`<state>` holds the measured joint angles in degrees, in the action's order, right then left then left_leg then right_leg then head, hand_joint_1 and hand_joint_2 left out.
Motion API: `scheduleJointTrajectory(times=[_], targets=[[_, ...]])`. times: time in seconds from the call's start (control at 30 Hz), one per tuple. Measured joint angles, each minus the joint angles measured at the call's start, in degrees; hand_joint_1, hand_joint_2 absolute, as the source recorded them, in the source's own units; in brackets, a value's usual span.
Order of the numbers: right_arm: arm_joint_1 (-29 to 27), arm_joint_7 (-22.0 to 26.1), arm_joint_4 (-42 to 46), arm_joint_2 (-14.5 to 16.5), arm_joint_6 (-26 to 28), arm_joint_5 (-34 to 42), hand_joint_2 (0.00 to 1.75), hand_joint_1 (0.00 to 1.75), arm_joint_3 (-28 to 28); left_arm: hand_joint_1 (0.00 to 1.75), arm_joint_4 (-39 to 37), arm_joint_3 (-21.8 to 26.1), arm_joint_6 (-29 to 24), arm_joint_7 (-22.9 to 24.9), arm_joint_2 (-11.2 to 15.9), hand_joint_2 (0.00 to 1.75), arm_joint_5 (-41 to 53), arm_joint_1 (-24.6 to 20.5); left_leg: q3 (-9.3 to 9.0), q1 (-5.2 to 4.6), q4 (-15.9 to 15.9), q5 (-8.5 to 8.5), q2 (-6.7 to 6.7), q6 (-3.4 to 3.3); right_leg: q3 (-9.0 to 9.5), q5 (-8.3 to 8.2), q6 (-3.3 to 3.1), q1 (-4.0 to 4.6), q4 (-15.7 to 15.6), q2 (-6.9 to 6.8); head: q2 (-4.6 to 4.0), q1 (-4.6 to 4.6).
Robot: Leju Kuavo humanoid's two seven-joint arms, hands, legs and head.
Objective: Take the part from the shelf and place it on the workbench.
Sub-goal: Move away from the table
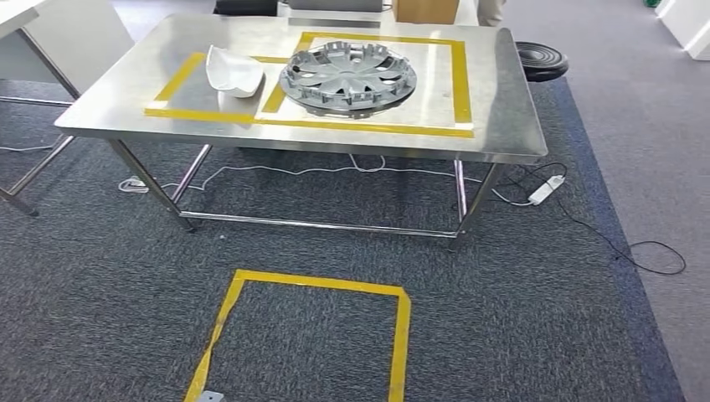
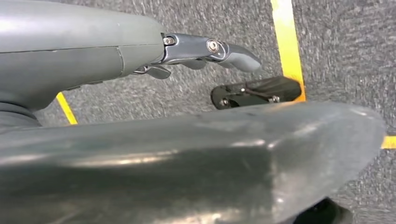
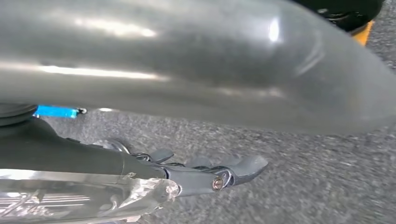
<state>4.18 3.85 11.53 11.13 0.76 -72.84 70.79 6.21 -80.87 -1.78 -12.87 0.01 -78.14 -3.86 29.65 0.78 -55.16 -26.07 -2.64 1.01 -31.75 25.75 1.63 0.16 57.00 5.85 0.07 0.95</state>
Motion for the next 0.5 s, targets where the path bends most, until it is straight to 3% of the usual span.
scheduleJointTrajectory(times=[0.03, 0.1, 0.17, 0.2, 0.23, 0.27, 0.3, 0.37, 0.43, 0.5], targets=[[-0.1, 0.0, 0.0, 0.0, 0.1, 0.0, 0.00, 0.00, 0.0, 0.00, 0.0, 0.0, 0.0, 0.0, 0.1, 0.00, 0.0, 0.0, 0.08, 0.02, 0.1, 0.12, 0.59, -0.47, -0.65, 0.85, 0.30, -0.10, 1.1, -1.06, 0.00, -0.09], [0.1, 0.0, 0.0, 0.1, 0.1, 0.0, 0.00, 0.00, 0.0, 0.00, 0.0, 0.1, 0.1, 0.0, 0.3, 0.00, 0.0, 0.1, 0.25, -0.05, 0.2, 0.27, 1.91, -1.11, -3.29, 4.46, 0.87, -0.30, 7.2, -4.03, 0.00, -0.29], [0.3, 0.4, 0.0, 0.2, 0.1, 0.0, 0.00, 0.00, 0.0, 0.00, 0.0, 0.1, 0.2, 0.0, 0.4, 0.00, -0.3, 0.3, 0.44, -0.23, 0.2, 0.34, 3.45, -1.32, -6.72, 7.98, 1.39, -0.49, 15.0, -5.30, 0.00, -0.35], [0.3, 0.8, 0.0, 0.2, 0.1, 0.0, 0.00, 0.00, 0.0, 0.00, 0.0, 0.2, 0.3, 0.0, 0.4, 0.00, -0.6, 0.4, 0.50, -0.31, 0.1, 0.36, 4.20, -1.35, -7.41, 8.37, 1.52, -0.53, 16.8, -5.43, 0.00, -0.35], [0.3, 1.3, 0.0, 0.3, 0.2, -0.1, 0.00, 0.00, 0.0, 0.00, 0.0, 0.3, 0.5, 0.0, 0.4, 0.00, -1.0, 0.4, 0.50, -0.37, 0.1, 0.36, 4.91, -1.35, -6.98, 7.66, 1.56, -0.54, 16.4, -5.51, 0.00, -0.35], [0.3, 1.8, 0.0, 0.3, 0.3, -0.1, 0.00, 0.00, 0.0, 0.00, 0.0, 0.6, 0.6, 0.0, 0.3, 0.00, -1.5, 0.4, 0.45, -0.40, 0.1, 0.35, 5.58, -1.31, -5.39, 6.00, 1.48, -0.52, 13.6, -5.82, 0.00, -0.35], [0.3, 2.2, 0.0, 0.4, 0.4, -0.1, 0.00, 0.00, 0.0, 0.00, 0.0, 0.8, 0.6, 0.0, 0.3, 0.00, -1.7, 0.4, 0.35, -0.44, 0.0, 0.31, 6.20, -1.21, -3.07, 3.99, 1.33, -0.48, 9.5, -6.70, 0.00, -0.38], [0.7, 2.5, 0.0, 0.5, 0.9, 0.1, 0.00, 0.00, 0.0, 0.00, 0.0, 1.0, 0.5, 0.0, 0.2, 0.00, -1.8, 0.4, 0.21, -0.74, -0.2, 0.18, 7.31, -0.73, 0.69, 1.46, 0.81, -0.18, 2.3, -8.92, 0.00, -0.41], [0.9, 2.0, 0.0, 0.6, 1.2, 0.6, 0.00, 0.00, 0.1, 0.00, 0.0, 1.1, 0.1, 0.0, 0.2, 0.00, -1.7, 0.4, 0.15, -0.98, -0.3, 0.18, 8.34, -0.13, 1.27, 1.06, 0.19, 0.13, 0.2, -9.32, 0.00, -0.37], [0.7, 1.9, 0.0, 0.6, 1.6, 2.2, 0.00, 0.00, 0.5, 0.00, 0.0, 1.1, -0.2, 0.0, 0.0, 0.00, -1.7, 0.2, 0.06, -0.84, -0.3, 0.00, 8.96, 0.50, 0.90, 0.73, -0.52, 0.05, 0.2, -8.01, 0.00, -0.32]])
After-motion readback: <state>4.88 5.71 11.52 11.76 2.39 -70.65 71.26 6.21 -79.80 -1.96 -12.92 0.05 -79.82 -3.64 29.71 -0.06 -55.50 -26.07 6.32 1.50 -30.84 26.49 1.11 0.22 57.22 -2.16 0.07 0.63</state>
